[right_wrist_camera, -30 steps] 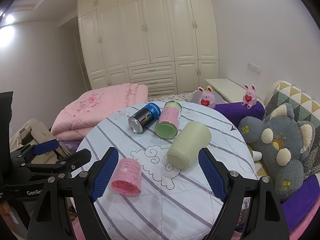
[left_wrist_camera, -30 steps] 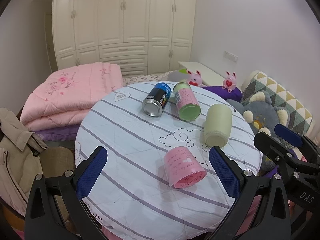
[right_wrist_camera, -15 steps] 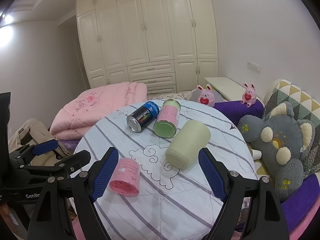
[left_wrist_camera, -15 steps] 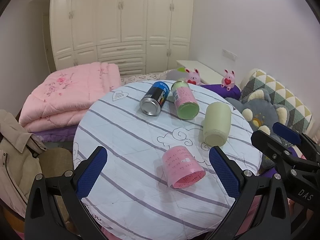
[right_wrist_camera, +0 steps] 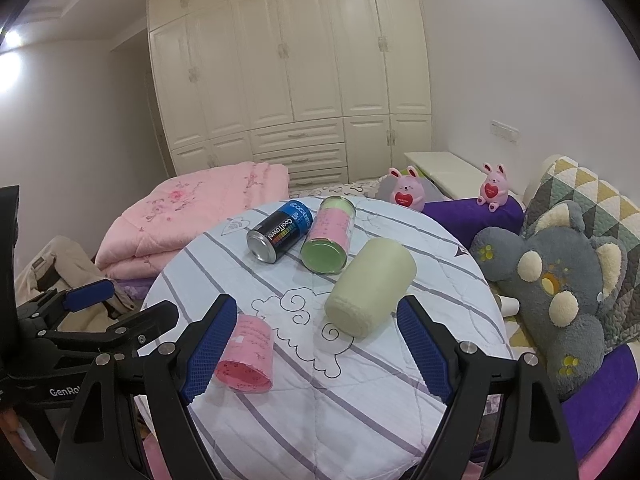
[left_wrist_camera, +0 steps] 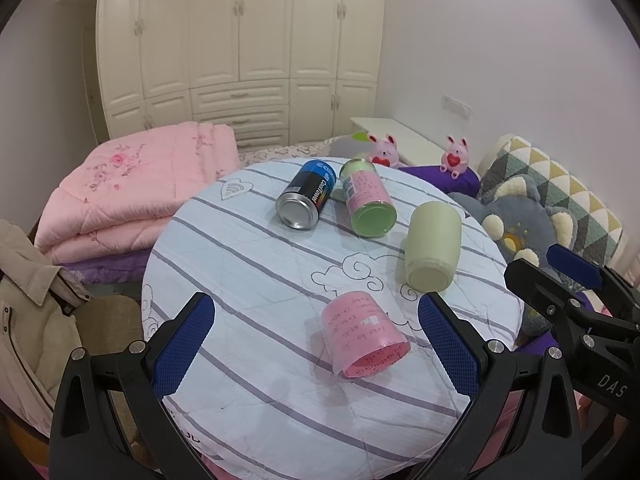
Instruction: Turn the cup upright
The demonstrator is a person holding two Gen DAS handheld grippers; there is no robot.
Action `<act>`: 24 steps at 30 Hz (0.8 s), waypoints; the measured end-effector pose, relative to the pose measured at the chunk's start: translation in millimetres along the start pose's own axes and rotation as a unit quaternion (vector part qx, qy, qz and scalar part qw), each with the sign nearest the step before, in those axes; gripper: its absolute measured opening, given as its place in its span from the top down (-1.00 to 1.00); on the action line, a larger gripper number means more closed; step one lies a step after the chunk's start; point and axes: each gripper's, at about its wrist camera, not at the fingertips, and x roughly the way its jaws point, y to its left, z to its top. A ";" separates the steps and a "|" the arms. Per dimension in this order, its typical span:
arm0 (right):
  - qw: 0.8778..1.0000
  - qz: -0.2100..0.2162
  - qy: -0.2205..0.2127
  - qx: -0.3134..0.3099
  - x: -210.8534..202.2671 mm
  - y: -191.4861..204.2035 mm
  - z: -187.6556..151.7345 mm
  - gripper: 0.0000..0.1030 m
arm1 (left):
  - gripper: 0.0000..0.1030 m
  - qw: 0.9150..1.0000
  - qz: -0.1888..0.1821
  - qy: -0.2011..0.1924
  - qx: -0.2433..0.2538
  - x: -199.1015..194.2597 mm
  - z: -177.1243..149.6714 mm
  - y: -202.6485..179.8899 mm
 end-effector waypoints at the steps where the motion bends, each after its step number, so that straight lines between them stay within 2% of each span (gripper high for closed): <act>1: 1.000 0.000 0.001 0.001 0.8 -0.5 0.5 -0.63 | -1.00 1.000 0.000 0.000 0.000 0.1 0.1 0.0; 17: 1.000 -0.002 0.006 0.002 4.9 -2.5 1.8 -0.63 | -1.00 1.000 -0.002 0.009 0.004 5.2 0.8 1.3; 24: 1.000 -0.004 0.018 0.003 17.6 -0.9 8.7 -0.63 | -1.00 1.000 0.000 0.023 0.005 18.4 10.5 13.4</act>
